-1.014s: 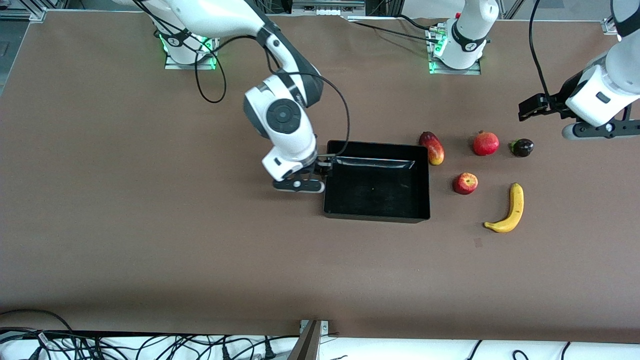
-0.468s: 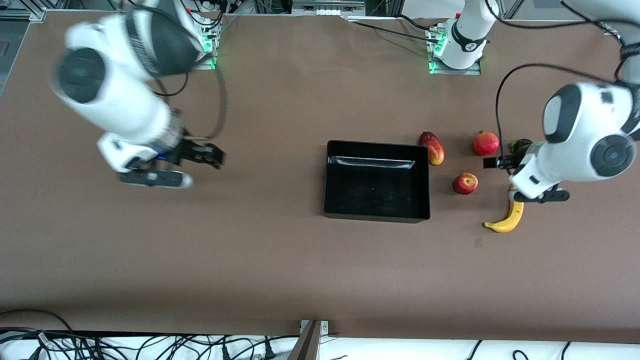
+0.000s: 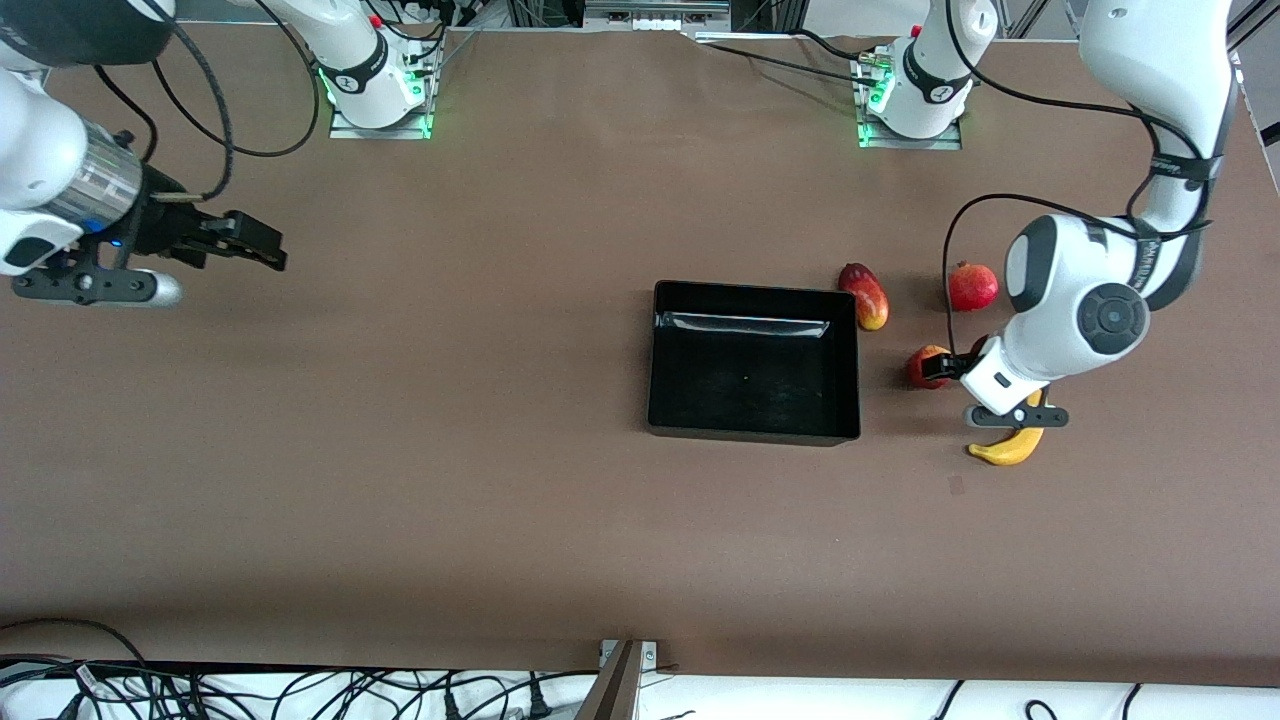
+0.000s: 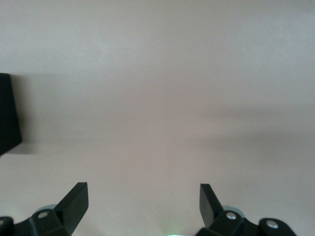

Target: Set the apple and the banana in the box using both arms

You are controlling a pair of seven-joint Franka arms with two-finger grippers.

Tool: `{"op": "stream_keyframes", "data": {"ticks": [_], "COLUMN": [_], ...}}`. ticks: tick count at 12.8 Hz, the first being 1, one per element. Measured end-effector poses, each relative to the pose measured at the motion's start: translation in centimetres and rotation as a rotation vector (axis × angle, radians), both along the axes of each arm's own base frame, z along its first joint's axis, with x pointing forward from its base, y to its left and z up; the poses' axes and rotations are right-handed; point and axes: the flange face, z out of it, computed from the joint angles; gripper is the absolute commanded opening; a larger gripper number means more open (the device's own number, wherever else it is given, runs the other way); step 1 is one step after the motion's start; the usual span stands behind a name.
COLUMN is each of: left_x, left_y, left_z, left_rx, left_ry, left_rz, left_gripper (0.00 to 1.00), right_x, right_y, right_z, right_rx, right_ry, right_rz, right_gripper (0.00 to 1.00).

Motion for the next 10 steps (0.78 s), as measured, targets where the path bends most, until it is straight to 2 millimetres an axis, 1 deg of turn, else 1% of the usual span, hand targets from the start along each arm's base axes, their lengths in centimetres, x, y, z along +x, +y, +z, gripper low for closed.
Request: {"op": "stream_keyframes", "data": {"ticks": [2, 3, 5, 7, 8, 9, 10], "left_x": [-1.6, -2.2, -3.2, -3.7, -3.9, -4.0, -4.0], "left_y": [-1.2, -1.4, -1.4, -1.2, -1.2, -1.2, -1.2], "left_z": [-2.1, -2.9, -4.0, -4.7, -5.1, -5.5, -5.8], "left_rx": [-0.004, -0.006, -0.007, -0.006, -0.005, -0.004, -0.004], "left_ry": [-0.033, -0.048, -0.054, -0.042, -0.034, -0.027, -0.024], "left_rz": [-0.022, -0.027, -0.028, -0.027, -0.028, -0.028, -0.028], "left_gripper": [1.00, 1.00, 1.00, 1.00, 0.78, 0.41, 0.27], "right_x": [-0.9, -1.2, -1.5, -1.5, -1.4, -1.3, -1.1], "right_y": [-1.8, -2.2, -2.7, -2.8, -2.8, -2.8, -2.8], "right_z": [0.3, 0.4, 0.5, 0.5, 0.4, 0.4, 0.4], "right_rx": [-0.018, -0.022, -0.035, -0.054, -0.064, -0.073, -0.077], "right_ry": [-0.001, -0.002, -0.005, -0.008, -0.013, -0.021, -0.032], "right_rz": [0.023, 0.033, 0.048, 0.055, 0.058, 0.059, 0.060], "right_gripper": [1.00, 1.00, 1.00, 1.00, 1.00, 1.00, 1.00]}}
